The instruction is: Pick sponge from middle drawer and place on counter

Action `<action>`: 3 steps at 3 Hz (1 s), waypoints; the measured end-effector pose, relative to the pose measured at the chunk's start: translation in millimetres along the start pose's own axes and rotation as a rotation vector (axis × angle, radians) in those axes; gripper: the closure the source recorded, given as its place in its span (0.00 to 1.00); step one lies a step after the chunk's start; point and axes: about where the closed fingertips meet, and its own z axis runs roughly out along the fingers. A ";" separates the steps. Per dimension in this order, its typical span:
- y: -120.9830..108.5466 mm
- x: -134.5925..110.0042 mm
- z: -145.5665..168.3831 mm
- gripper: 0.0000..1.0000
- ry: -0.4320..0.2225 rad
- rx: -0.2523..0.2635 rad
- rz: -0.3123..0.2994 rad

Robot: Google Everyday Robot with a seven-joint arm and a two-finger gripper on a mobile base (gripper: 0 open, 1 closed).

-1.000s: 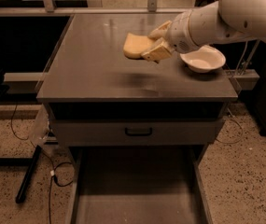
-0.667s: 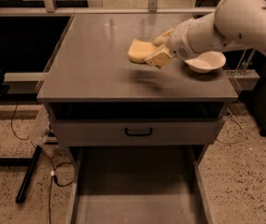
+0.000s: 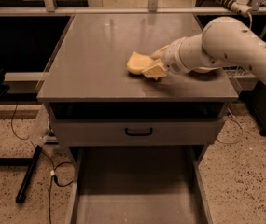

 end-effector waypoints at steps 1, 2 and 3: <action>0.2 0.2 0.7 0.82 0.000 0.001 0.000; 0.2 0.2 0.7 0.58 0.000 0.001 0.000; 0.2 0.2 0.7 0.35 0.000 0.001 0.000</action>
Offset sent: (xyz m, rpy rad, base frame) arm 0.0002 0.0003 -0.0006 0.0002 -0.0005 -0.0005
